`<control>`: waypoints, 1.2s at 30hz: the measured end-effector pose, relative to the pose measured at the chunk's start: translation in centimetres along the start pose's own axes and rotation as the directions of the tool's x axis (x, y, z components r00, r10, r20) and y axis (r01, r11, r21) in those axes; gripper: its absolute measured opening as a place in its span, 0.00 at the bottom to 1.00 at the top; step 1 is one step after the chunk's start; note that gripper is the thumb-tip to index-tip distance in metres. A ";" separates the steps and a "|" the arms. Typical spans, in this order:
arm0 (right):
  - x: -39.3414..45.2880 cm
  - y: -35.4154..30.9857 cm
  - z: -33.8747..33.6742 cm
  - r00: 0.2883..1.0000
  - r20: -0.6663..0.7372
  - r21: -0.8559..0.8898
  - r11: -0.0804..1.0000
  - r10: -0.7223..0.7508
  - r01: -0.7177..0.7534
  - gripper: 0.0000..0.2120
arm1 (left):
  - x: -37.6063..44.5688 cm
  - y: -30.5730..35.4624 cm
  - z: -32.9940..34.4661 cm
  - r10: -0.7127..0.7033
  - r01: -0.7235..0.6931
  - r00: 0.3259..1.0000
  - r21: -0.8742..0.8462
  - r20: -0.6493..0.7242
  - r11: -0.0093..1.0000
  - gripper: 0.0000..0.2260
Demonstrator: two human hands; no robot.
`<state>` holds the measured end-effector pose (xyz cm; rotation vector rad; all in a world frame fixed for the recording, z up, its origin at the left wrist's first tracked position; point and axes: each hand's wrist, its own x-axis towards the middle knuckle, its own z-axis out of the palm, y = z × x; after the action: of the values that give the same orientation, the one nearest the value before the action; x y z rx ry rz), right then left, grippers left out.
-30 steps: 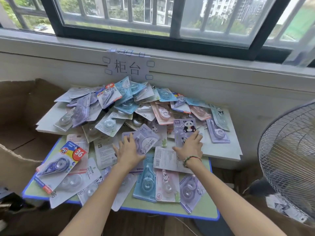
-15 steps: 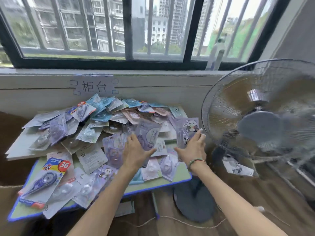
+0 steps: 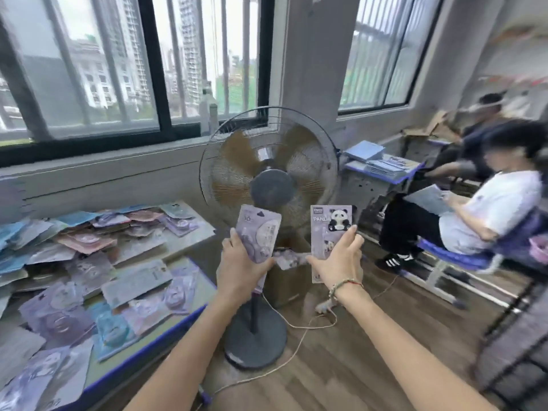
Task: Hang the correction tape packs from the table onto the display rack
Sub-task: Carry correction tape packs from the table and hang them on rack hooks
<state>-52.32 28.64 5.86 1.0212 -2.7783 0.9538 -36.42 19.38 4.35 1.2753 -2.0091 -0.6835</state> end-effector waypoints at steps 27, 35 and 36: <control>-5.1 58.6 -47.1 0.471 -0.651 0.052 0.654 0.595 -0.755 0.54 | -30.1 57.1 42.3 0.676 -0.489 0.605 -0.473 0.421 0.733 0.46; -6.0 67.0 -53.2 0.348 -0.716 0.116 0.596 0.605 -0.795 0.54 | -36.8 67.4 48.9 0.771 -0.537 0.478 -0.555 0.420 0.635 0.47; -6.0 68.0 -53.9 0.341 -0.721 0.119 0.593 0.603 -0.797 0.54 | -37.4 68.5 49.7 0.781 -0.550 0.468 -0.555 0.413 0.624 0.48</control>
<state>-97.52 102.71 11.69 -0.6467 -2.4327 0.7154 -101.70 84.43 12.00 -0.1091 -2.4971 -1.0672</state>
